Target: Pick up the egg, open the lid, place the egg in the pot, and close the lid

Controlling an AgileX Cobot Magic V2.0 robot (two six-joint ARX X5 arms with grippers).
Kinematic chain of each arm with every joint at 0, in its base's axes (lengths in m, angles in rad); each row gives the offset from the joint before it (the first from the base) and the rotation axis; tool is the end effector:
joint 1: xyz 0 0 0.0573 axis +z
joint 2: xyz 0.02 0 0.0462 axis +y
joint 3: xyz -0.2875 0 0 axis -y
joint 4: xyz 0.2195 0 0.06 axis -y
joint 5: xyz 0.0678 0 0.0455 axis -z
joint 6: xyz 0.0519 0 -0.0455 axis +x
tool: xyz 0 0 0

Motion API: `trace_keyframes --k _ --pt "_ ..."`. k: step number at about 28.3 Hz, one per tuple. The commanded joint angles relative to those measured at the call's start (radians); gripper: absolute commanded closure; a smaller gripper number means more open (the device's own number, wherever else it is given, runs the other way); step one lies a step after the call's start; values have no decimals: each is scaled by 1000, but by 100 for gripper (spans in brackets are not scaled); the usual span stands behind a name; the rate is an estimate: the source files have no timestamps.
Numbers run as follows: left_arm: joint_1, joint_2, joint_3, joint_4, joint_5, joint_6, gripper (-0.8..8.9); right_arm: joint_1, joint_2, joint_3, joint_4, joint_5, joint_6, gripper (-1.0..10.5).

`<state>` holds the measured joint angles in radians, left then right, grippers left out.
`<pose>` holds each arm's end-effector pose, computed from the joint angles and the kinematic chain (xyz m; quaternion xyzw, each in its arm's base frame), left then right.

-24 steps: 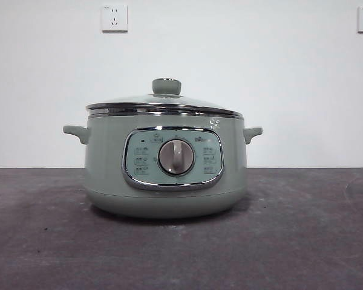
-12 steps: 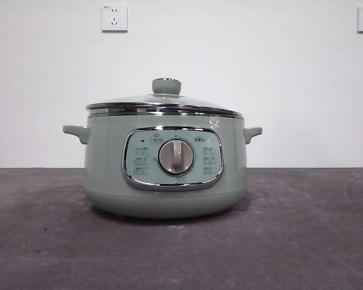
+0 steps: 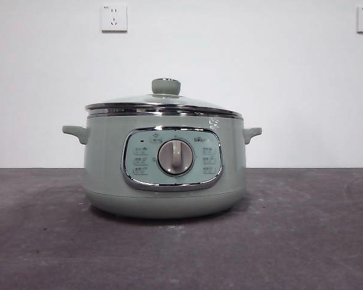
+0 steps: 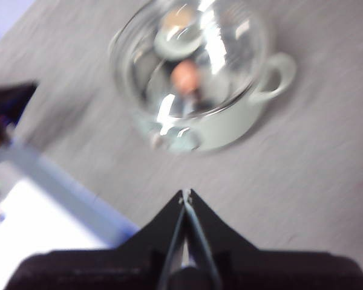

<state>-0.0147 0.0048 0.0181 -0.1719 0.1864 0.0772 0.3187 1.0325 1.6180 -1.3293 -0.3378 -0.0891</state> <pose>0.0683 -0.0106 0.1490 0.0315 0.0750 -0.1030 0.9913 0.0975 0.0503 0.4426 -0.0358 0.3496 0.3162 0.8812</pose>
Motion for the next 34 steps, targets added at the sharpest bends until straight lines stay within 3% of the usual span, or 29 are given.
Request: trace_keyframes --k 1,5,9,14,24,34 --pt "3 -3 -14 3 -2 -6 817 -58 -70 -26 143 -3 -28 946" --pt "3 -3 -14 3 -2 -6 817 -153 -240 -237 462 -3 -32 946" --pt "3 -3 -14 3 -2 -6 817 -204 -460 -643 837 -2 -5 946" --pt "3 -3 -14 3 -2 -6 817 -208 -642 -998 1078 2 14 946" --pt "3 -3 -14 3 -2 -6 817 -208 -907 -1424 1146 6 48 946" --pt "3 -3 -14 3 -1 -6 817 -208 -1011 -1579 1143 8 73 946"
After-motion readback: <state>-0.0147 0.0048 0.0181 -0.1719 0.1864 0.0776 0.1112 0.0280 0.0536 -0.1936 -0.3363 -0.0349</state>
